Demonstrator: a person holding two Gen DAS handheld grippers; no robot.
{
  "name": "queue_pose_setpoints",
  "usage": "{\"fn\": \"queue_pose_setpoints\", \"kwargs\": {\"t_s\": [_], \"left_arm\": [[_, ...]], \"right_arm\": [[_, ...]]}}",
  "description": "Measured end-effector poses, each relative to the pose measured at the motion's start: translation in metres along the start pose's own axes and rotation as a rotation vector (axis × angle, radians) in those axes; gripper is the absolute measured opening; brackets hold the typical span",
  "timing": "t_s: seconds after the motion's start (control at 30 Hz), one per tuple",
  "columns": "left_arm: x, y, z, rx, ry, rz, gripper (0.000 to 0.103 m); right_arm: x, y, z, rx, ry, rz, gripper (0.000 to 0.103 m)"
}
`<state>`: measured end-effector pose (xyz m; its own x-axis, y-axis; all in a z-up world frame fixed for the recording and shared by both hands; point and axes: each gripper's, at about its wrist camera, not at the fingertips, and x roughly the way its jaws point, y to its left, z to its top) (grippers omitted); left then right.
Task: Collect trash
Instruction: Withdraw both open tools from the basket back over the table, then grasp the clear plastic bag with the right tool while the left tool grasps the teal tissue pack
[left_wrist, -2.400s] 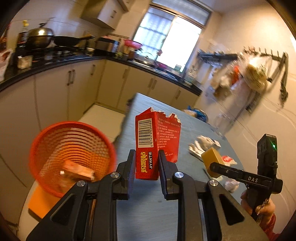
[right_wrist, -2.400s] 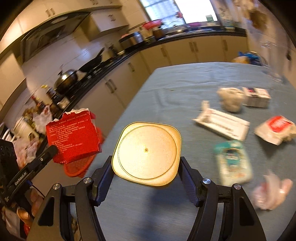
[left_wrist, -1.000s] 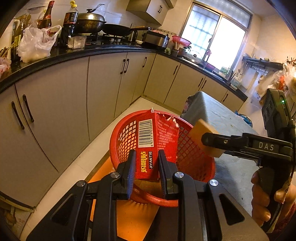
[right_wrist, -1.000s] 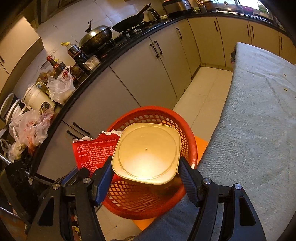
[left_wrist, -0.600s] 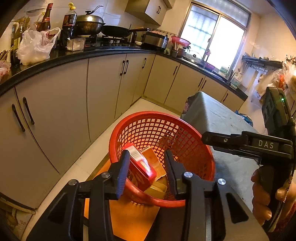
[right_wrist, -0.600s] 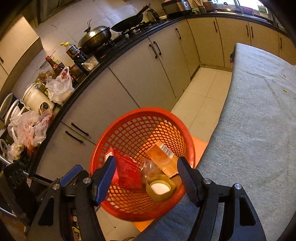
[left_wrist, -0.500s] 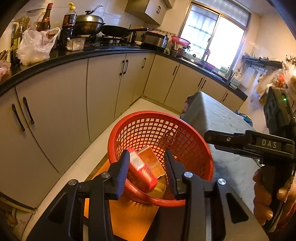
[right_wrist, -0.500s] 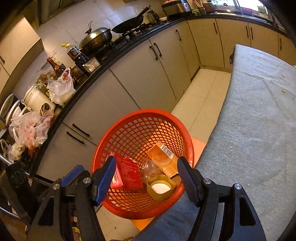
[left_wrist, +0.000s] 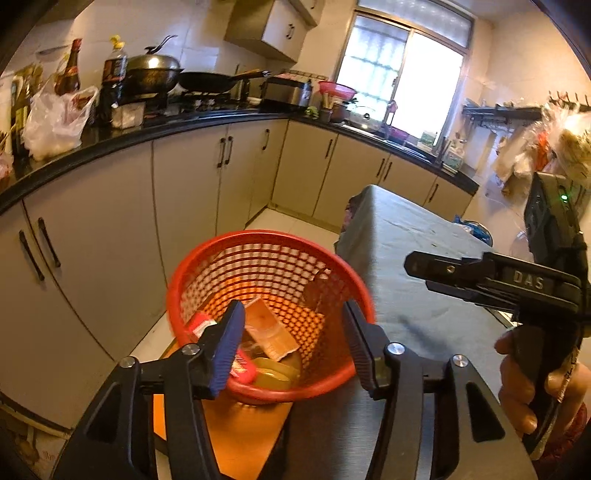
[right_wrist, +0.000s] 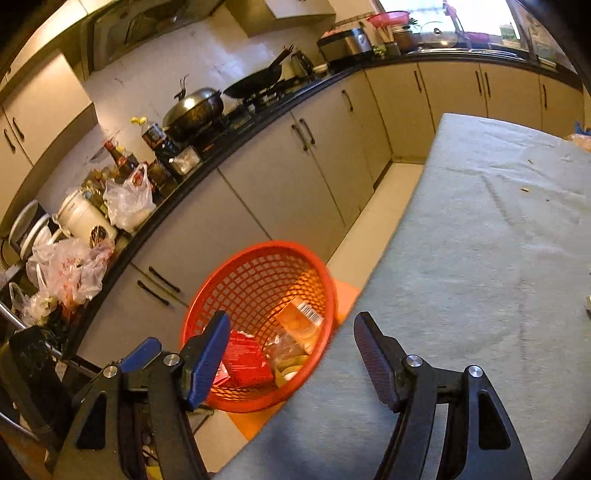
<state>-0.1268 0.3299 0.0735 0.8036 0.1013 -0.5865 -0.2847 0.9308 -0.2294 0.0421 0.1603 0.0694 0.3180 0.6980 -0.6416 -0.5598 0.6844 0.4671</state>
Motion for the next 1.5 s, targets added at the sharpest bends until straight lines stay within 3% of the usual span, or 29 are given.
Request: {"fn": "queue_pose_setpoints", "kwargs": {"t_s": [0.33,0.47,0.63,0.77,0.97,1.1,1.3,1.5], "left_arm": [[0.009,-0.061,-0.003,0.049,0.033,-0.073,0.058],[0.013,-0.094,-0.005,0.108,0.044,-0.095,0.061],[0.032,-0.142,-0.012,0.162,0.100,-0.162,0.062],[0.043,-0.186,-0.022,0.238,0.145,-0.208,0.063],[0.057,-0.240,-0.034,0.301,0.224,-0.288,0.067],[0.069,-0.275,-0.042,0.334,0.281,-0.356,0.070],[0.092,-0.316,-0.057,0.375,0.317,-0.395,0.070],[0.116,-0.333,-0.065,0.401,0.364,-0.404,0.070]], "right_arm": [[-0.044,-0.035,0.000,0.079,-0.076,0.027,0.074],[-0.085,-0.051,-0.010,0.094,-0.113,0.024,0.074],[-0.148,-0.102,-0.033,0.146,-0.145,-0.005,0.075],[-0.200,-0.144,-0.055,0.161,-0.167,-0.052,0.078],[-0.269,-0.201,-0.083,0.162,-0.187,-0.199,0.081],[-0.289,-0.217,-0.096,0.089,-0.147,-0.233,0.081],[-0.293,-0.221,-0.119,-0.031,-0.095,-0.230,0.081],[-0.270,-0.203,-0.133,-0.225,-0.016,-0.342,0.081]]}}
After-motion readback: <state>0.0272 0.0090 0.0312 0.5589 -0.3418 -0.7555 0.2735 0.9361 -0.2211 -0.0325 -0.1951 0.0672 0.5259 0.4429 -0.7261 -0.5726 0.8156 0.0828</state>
